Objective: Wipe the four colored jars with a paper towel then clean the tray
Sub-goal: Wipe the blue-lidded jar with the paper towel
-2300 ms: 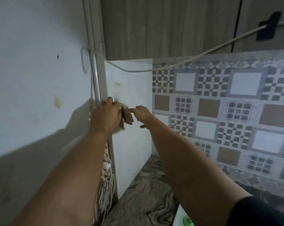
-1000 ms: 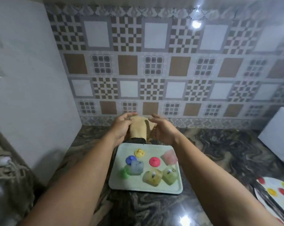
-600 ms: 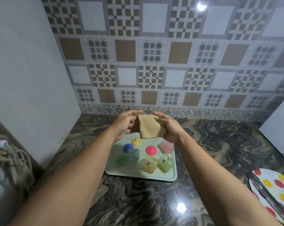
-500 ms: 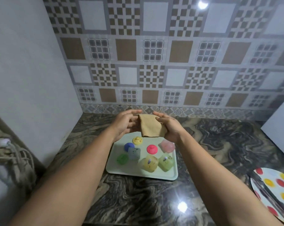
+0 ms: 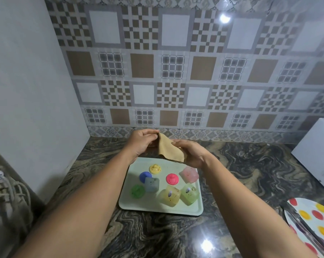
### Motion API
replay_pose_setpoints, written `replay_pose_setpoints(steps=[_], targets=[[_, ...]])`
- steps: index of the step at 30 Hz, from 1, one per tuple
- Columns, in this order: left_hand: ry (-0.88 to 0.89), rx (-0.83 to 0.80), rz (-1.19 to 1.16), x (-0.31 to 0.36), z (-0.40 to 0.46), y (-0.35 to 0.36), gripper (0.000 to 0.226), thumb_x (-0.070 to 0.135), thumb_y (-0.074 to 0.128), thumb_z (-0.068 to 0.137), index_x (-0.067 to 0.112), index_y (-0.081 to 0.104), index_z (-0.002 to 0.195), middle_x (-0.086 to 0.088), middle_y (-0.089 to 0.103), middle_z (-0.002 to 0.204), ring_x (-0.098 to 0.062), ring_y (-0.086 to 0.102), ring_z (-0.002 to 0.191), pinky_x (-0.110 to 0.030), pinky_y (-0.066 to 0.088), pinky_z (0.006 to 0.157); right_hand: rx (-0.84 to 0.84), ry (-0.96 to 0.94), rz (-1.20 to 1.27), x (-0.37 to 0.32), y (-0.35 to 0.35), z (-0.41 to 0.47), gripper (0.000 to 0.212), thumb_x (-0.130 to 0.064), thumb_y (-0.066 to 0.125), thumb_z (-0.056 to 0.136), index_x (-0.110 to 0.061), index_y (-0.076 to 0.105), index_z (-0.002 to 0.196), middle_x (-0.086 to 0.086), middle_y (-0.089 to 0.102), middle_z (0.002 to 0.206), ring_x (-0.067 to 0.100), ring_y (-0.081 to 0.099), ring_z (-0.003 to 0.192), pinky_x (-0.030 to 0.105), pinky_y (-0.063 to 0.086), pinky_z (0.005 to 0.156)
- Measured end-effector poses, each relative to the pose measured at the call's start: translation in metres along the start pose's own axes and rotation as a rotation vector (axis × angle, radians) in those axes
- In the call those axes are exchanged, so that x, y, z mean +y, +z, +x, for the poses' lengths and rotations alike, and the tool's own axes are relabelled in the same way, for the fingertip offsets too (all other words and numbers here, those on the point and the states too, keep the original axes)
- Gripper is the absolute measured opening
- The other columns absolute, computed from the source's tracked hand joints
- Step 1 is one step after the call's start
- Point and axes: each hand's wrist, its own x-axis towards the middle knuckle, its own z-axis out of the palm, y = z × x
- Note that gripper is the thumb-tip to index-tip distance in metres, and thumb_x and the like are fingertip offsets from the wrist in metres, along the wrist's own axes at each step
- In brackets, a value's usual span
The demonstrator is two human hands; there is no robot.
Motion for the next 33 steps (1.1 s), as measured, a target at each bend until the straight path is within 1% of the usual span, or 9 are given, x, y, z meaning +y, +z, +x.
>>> replay_pose_setpoints(steps=[4, 8, 14, 18, 22, 25, 27, 29, 33], targets=[[0.034, 0.003, 0.206, 0.003, 0.007, -0.013, 0.026, 0.034, 0.081, 0.083, 0.026, 0.076, 0.107, 0.001, 0.076, 0.102, -0.012, 0.07, 0.092, -0.037, 0.061, 0.088, 0.078, -0.072, -0.017, -0.004, 0.007, 0.012, 0.021, -0.001, 0.065, 0.096, -0.007, 0.072, 0.116, 0.011, 0.076, 0.098, 0.02, 0.074, 0.081, 0.035, 0.064, 0.065], [-0.001, -0.134, 0.198, -0.001, 0.019, -0.023, 0.052, 0.017, 0.085, 0.079, 0.025, 0.066, 0.127, 0.0, 0.073, 0.118, -0.013, 0.072, 0.102, -0.031, 0.06, 0.086, 0.109, -0.095, -0.042, -0.008, 0.022, 0.019, 0.026, 0.0, 0.066, 0.096, -0.008, 0.07, 0.12, 0.013, 0.076, 0.104, 0.023, 0.074, 0.085, 0.037, 0.064, 0.06], [0.058, -0.176, 0.218, -0.005, 0.026, -0.036, 0.035, 0.007, 0.075, 0.087, 0.019, 0.071, 0.119, 0.003, 0.072, 0.116, -0.003, 0.068, 0.093, -0.014, 0.054, 0.067, 0.142, -0.113, -0.181, -0.007, 0.028, 0.028, 0.041, 0.0, 0.077, 0.089, -0.006, 0.071, 0.129, 0.019, 0.074, 0.117, 0.027, 0.072, 0.096, 0.035, 0.065, 0.066], [0.134, -0.119, 0.429, -0.011, 0.033, -0.046, 0.03, 0.017, 0.079, 0.086, 0.024, 0.073, 0.114, 0.001, 0.071, 0.12, -0.009, 0.063, 0.108, -0.028, 0.053, 0.091, 0.278, -0.183, -0.549, -0.005, 0.032, 0.034, 0.025, -0.011, 0.084, 0.087, -0.006, 0.078, 0.111, 0.01, 0.075, 0.093, 0.02, 0.07, 0.082, 0.032, 0.06, 0.07], [0.199, -0.084, 0.543, -0.01, 0.037, -0.052, 0.015, 0.026, 0.079, 0.085, 0.026, 0.075, 0.1, 0.004, 0.07, 0.095, -0.023, 0.067, 0.092, -0.041, 0.057, 0.085, 0.364, -0.278, -0.769, -0.008, 0.035, 0.037, 0.022, -0.019, 0.085, 0.087, -0.008, 0.08, 0.105, 0.001, 0.076, 0.084, 0.01, 0.068, 0.071, 0.023, 0.058, 0.066], [0.172, -0.138, 0.508, -0.015, 0.044, -0.058, 0.006, 0.028, 0.076, 0.088, 0.025, 0.073, 0.093, 0.005, 0.07, 0.095, -0.019, 0.066, 0.094, -0.035, 0.054, 0.081, 0.359, -0.285, -0.658, -0.005, 0.035, 0.032, 0.019, -0.025, 0.085, 0.087, -0.01, 0.079, 0.097, -0.003, 0.074, 0.075, 0.007, 0.068, 0.064, 0.023, 0.054, 0.058], [0.124, -0.213, 0.398, -0.02, 0.046, -0.058, 0.007, 0.027, 0.074, 0.09, 0.022, 0.073, 0.095, 0.001, 0.076, 0.094, -0.018, 0.071, 0.094, -0.036, 0.057, 0.085, 0.323, -0.219, -0.396, 0.004, 0.038, 0.032, 0.027, -0.028, 0.081, 0.09, -0.009, 0.074, 0.107, 0.004, 0.07, 0.079, 0.012, 0.067, 0.064, 0.029, 0.051, 0.053], [0.08, -0.231, 0.271, -0.03, 0.047, -0.054, 0.012, 0.02, 0.073, 0.091, 0.017, 0.07, 0.102, -0.002, 0.077, 0.097, -0.022, 0.073, 0.098, -0.037, 0.058, 0.089, 0.283, -0.145, -0.103, 0.016, 0.04, 0.035, 0.031, -0.029, 0.076, 0.093, -0.01, 0.069, 0.117, 0.011, 0.07, 0.094, 0.022, 0.069, 0.081, 0.035, 0.058, 0.061], [0.049, -0.156, 0.364, -0.067, 0.052, -0.052, 0.018, 0.025, 0.071, 0.093, 0.02, 0.064, 0.108, -0.004, 0.076, 0.093, -0.017, 0.076, 0.079, -0.034, 0.058, 0.071, 0.324, -0.007, 0.21, 0.043, 0.034, 0.048, 0.042, -0.035, 0.067, 0.096, -0.008, 0.064, 0.128, 0.015, 0.069, 0.105, 0.032, 0.068, 0.1, 0.044, 0.058, 0.086]])
